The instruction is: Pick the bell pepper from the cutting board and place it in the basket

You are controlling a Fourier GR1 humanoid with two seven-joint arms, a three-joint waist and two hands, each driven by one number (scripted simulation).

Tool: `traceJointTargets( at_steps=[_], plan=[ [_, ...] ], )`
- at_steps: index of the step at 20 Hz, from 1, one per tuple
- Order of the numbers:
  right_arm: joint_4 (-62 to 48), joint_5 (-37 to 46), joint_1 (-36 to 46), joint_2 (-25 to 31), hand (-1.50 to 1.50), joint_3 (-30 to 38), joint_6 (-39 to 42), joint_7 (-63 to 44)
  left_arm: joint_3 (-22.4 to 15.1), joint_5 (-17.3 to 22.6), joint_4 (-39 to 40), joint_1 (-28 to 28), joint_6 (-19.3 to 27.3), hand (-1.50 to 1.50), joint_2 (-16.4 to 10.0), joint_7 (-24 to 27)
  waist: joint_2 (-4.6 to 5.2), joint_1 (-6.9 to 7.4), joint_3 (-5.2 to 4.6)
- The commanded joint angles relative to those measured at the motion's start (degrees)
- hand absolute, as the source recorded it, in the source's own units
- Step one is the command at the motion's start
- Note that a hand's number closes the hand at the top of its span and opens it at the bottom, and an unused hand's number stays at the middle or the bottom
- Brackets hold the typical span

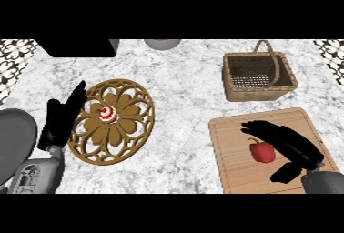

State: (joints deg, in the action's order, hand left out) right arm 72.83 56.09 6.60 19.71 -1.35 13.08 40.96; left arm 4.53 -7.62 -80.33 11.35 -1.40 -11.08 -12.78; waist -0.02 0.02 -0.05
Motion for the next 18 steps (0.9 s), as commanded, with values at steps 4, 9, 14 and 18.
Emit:
traceJointTargets(
  at_steps=[4,9,14,18],
  plan=[
    [-3.26,4.56,-0.34,-1.18,1.50,-1.28,-11.70,5.27,0.92,-1.37,6.57,5.73,1.49,0.00,0.88,0.75,0.13,-0.42,0.06],
    [-2.38,7.96,1.17,-1.91,1.50,-2.65,-13.28,4.00,0.77,-0.44,2.55,4.67,-0.19,0.00,0.50,-1.19,0.03,-0.14,0.06],
    [-0.29,16.15,10.26,-11.37,1.50,-4.00,-5.30,-23.62,-0.64,-1.24,-0.43,3.12,0.23,0.00,1.15,-3.14,-0.13,0.85,-0.24],
    [-3.24,21.02,15.89,-18.14,1.50,-2.96,-0.82,-40.93,-1.27,-0.60,-0.05,2.28,-1.81,0.00,0.73,-1.98,0.08,3.64,-0.69]
  ],
)
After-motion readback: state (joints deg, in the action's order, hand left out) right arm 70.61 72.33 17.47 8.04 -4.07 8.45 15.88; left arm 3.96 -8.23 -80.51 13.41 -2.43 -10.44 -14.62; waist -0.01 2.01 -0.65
